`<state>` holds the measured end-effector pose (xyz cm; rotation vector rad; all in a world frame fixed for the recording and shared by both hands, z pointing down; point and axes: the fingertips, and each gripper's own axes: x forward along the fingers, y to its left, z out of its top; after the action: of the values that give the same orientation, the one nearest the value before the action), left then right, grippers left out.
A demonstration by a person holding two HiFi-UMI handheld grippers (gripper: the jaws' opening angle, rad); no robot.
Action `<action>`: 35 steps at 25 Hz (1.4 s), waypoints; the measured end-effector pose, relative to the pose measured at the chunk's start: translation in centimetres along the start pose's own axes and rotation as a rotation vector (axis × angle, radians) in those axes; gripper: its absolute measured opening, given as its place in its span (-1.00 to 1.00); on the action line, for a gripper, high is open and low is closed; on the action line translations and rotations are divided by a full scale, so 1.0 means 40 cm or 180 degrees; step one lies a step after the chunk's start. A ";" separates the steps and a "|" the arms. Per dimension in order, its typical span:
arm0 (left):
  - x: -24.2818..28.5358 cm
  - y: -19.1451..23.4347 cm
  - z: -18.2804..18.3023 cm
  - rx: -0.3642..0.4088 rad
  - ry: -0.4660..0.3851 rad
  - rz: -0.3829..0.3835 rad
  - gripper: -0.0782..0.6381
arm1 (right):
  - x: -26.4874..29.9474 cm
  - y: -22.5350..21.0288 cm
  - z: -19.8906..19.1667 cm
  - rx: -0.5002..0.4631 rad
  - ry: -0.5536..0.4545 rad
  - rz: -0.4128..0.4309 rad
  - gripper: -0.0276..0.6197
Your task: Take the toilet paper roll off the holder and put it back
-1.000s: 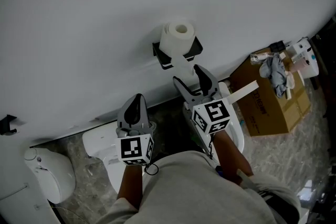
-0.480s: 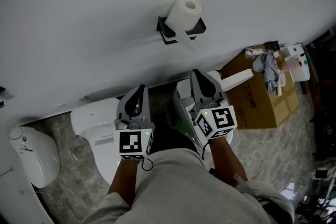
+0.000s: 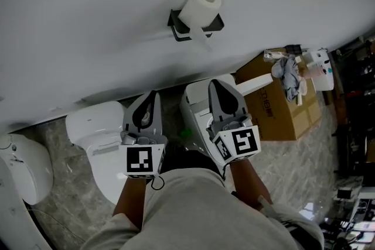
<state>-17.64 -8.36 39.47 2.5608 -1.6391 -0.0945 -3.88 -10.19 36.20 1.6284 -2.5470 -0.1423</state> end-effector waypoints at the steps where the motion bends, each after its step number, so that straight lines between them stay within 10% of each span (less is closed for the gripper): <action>1: 0.003 -0.001 -0.007 0.0018 0.0026 -0.0002 -0.75 | -0.002 0.003 -0.001 -0.0030 -0.0008 0.0026 -0.90; 13: 0.067 -0.140 0.026 0.0121 -0.0053 0.0221 -0.75 | -0.073 -0.102 0.012 -0.0066 -0.0197 0.0188 -0.90; 35: 0.176 -0.401 0.086 0.0277 -0.0062 -0.0146 -0.75 | -0.197 -0.319 0.066 0.0206 -0.0538 0.0066 -0.90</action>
<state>-0.60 -8.27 34.18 2.6703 -1.6264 -0.0530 10.44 -8.32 31.42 1.6795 -2.7188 -0.2062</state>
